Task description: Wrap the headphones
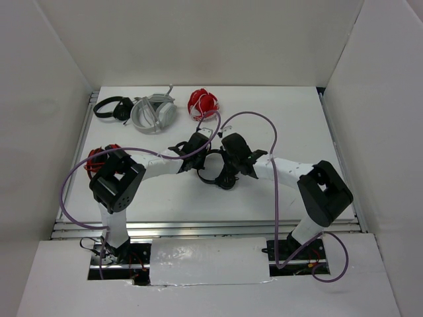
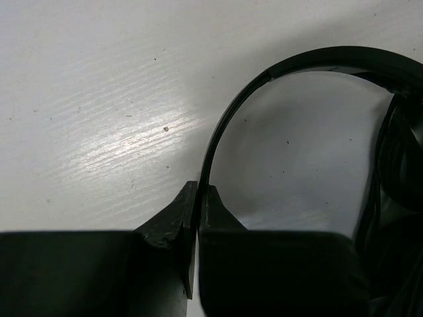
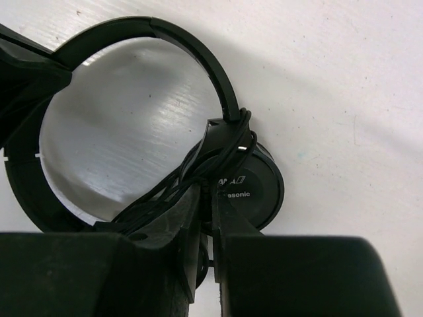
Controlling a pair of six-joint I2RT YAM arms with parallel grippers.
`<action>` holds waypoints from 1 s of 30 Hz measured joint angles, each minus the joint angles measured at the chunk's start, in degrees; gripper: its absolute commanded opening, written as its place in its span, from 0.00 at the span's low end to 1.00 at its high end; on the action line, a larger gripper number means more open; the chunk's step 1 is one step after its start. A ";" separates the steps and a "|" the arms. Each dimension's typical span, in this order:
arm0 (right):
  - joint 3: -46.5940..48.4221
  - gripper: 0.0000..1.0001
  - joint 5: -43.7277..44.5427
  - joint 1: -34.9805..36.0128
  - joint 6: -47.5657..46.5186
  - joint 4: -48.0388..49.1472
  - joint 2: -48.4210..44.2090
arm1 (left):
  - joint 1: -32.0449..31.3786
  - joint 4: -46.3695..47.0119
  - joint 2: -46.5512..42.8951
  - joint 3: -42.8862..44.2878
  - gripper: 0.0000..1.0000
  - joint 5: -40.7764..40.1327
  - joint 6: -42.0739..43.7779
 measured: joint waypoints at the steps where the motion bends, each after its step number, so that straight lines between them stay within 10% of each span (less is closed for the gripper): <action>1: -0.15 0.14 -0.13 0.04 -0.28 0.50 0.00 | 0.00 -0.02 0.00 0.00 0.00 0.00 -0.02; 30: -8.37 0.21 -3.32 -0.02 -1.66 15.58 -2.95 | 0.26 -1.86 0.00 1.53 0.00 1.01 1.36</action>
